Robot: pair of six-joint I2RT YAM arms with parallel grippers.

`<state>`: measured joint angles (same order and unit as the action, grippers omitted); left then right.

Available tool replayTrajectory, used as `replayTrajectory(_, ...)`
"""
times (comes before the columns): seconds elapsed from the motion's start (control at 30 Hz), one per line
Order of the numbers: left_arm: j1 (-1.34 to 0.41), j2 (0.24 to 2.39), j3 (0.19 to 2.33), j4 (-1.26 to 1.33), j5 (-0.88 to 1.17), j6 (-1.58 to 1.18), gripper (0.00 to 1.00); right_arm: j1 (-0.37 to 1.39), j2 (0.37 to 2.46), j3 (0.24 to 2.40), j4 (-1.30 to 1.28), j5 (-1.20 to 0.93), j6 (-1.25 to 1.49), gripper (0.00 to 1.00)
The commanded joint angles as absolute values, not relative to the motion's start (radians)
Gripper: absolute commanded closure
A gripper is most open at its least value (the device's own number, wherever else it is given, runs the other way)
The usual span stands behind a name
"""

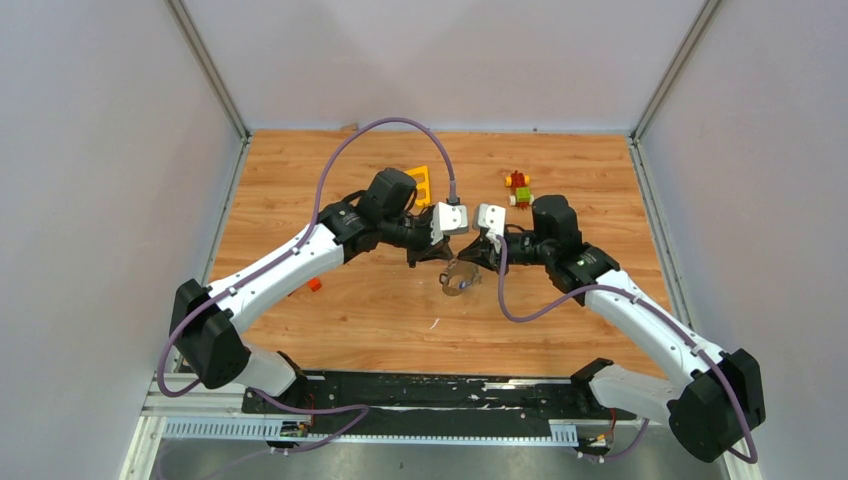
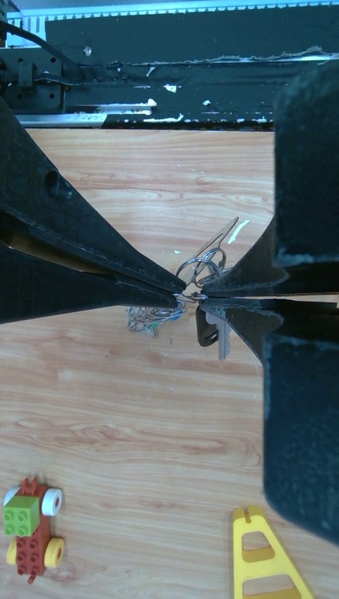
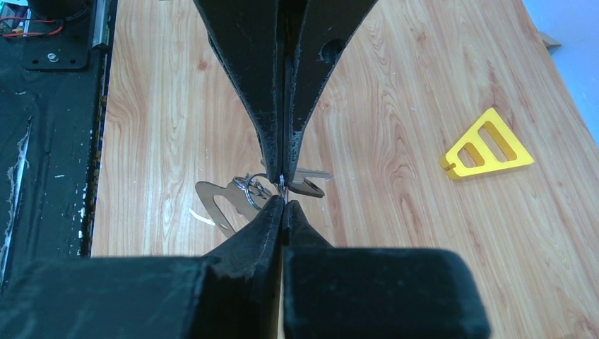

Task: Put the keys on the keyring
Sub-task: Insert the key onto the keyring.

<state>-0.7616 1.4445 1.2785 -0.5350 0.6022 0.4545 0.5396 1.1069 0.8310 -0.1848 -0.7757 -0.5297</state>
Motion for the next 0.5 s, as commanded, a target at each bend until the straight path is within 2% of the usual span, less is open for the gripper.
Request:
replayTrajectory(0.0,-0.748,1.435,1.283,-0.517,0.601,0.454,1.0,0.531,1.068,0.844,-0.144,-0.819,-0.54,1.0)
replayTrajectory(0.47,-0.739,1.441,1.288,-0.546,0.636,0.509,1.0,0.517,1.065,0.842,-0.13,-0.838,-0.517,1.0)
